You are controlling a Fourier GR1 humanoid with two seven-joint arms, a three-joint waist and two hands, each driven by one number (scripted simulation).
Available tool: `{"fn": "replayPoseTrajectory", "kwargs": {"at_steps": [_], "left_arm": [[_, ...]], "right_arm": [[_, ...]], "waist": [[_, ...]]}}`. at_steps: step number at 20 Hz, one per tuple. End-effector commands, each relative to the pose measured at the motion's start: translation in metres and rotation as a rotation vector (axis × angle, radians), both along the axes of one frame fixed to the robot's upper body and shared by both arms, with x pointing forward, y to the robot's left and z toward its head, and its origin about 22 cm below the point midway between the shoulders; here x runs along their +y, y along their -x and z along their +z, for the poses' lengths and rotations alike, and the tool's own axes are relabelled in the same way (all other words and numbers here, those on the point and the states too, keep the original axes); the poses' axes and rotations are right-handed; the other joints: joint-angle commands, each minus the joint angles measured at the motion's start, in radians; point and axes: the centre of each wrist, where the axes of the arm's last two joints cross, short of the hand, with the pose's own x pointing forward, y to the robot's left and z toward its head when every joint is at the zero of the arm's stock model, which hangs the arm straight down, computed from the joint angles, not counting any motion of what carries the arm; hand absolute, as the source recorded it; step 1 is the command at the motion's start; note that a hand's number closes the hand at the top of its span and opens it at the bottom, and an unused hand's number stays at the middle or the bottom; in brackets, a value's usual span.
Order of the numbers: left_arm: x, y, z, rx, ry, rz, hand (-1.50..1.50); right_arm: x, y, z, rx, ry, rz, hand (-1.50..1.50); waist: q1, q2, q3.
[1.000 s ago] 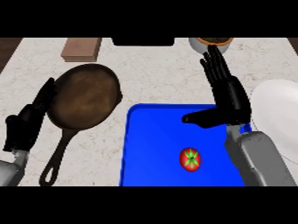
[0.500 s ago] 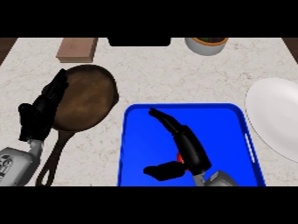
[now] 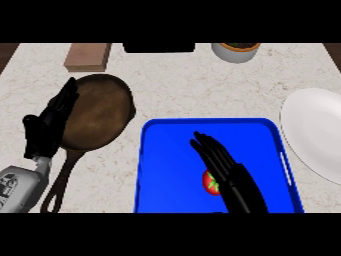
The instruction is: Pick the tomato from the tray and place it in the plate
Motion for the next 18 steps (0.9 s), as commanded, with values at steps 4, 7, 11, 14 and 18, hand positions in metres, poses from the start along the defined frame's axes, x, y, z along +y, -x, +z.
{"fn": "replayPoseTrajectory", "kwargs": {"at_steps": [4, 7, 11, 14, 18], "left_arm": [[0.002, -0.005, 0.006, 0.0, -0.011, -0.001, 0.0], [-0.005, -0.003, 0.01, 0.003, -0.018, -0.014, 0.0], [-0.004, -0.002, -0.012, -0.006, 0.005, -0.012, 0.0], [-0.019, 0.004, 0.009, -0.001, -0.004, -0.023, 0.0], [-0.011, -0.003, -0.003, -0.001, 0.009, -0.005, 0.0]], "right_arm": [[-0.023, 0.009, 0.054, 0.131, 0.38, -0.062, -1.5], [-0.026, 0.017, 0.064, 0.249, 0.464, -0.071, -1.5], [-0.022, 0.01, 0.102, 0.286, 0.554, -0.081, -1.5], [-0.009, -0.003, 0.094, 0.369, 0.573, -0.075, -1.5], [0.001, -0.019, 0.091, 0.384, 0.547, -0.068, -1.5]], "waist": [[0.0, -0.002, -0.003], [0.007, 0.0, -0.001], [0.013, 0.005, -0.001], [0.022, 0.004, 0.001], [0.019, 0.006, 0.001]]}}
